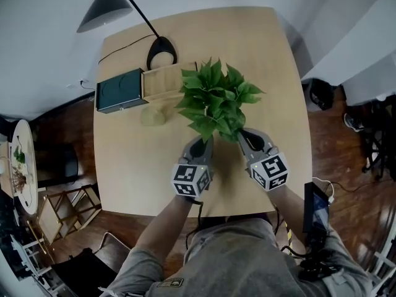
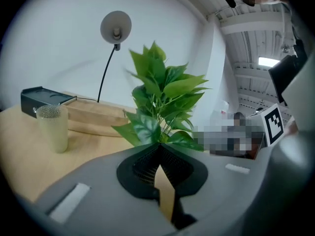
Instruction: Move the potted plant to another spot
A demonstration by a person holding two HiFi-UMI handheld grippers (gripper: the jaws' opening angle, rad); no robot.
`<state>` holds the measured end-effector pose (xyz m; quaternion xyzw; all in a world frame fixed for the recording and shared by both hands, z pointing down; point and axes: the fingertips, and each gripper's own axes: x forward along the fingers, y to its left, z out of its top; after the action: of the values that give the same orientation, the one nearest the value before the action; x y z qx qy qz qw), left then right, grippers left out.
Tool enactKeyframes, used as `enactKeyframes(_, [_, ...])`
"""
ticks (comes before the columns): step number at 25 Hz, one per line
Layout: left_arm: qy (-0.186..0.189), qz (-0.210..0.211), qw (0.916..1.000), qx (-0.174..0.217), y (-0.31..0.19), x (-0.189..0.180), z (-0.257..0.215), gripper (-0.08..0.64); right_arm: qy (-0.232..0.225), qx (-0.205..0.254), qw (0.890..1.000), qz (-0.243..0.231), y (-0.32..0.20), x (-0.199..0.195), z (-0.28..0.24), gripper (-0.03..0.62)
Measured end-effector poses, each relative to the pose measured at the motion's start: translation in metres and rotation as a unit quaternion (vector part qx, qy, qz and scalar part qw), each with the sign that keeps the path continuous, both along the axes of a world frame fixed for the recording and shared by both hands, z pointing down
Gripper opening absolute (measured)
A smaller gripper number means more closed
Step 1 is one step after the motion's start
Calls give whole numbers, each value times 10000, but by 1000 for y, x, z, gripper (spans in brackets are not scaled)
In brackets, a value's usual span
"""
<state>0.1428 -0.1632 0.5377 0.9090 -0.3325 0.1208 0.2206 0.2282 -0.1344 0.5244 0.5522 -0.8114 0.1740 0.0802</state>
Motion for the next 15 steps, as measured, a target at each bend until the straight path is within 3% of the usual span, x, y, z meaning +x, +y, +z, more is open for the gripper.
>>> enactKeyframes(6, [-168,-90,9995,-245,-6,3,41,3,-85,-295,9995,15,-4,11,40,6])
enactKeyframes(15, [-284,-167,9991,-257,-2,5,55,3,-111,-476,9988,-76,1,13,60,6])
